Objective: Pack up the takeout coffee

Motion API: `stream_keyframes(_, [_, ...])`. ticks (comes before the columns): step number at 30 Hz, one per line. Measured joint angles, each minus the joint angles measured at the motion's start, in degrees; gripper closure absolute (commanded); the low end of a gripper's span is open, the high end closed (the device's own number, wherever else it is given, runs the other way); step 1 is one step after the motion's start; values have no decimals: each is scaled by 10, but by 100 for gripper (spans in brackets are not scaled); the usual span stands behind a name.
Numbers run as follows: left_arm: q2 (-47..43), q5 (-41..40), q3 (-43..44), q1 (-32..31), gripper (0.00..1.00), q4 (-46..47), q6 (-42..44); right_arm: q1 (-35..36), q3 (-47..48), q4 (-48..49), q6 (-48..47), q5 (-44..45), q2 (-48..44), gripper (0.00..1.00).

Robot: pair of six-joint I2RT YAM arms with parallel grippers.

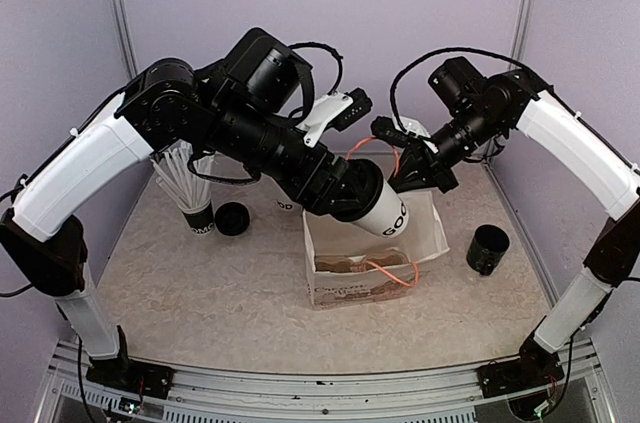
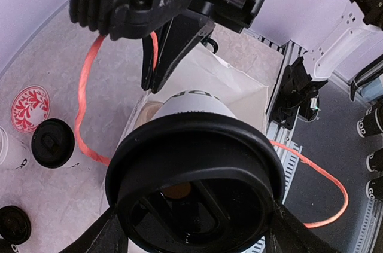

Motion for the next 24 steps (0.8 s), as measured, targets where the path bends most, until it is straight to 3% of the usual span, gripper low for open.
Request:
stream_keyframes(12, [55, -111, 18, -51, 32, -49, 43, 0, -10, -3, 3, -5, -15, 100])
stream_keyframes(24, [75, -211, -21, -100, 32, -53, 70, 0, -14, -6, 2, -7, -15, 100])
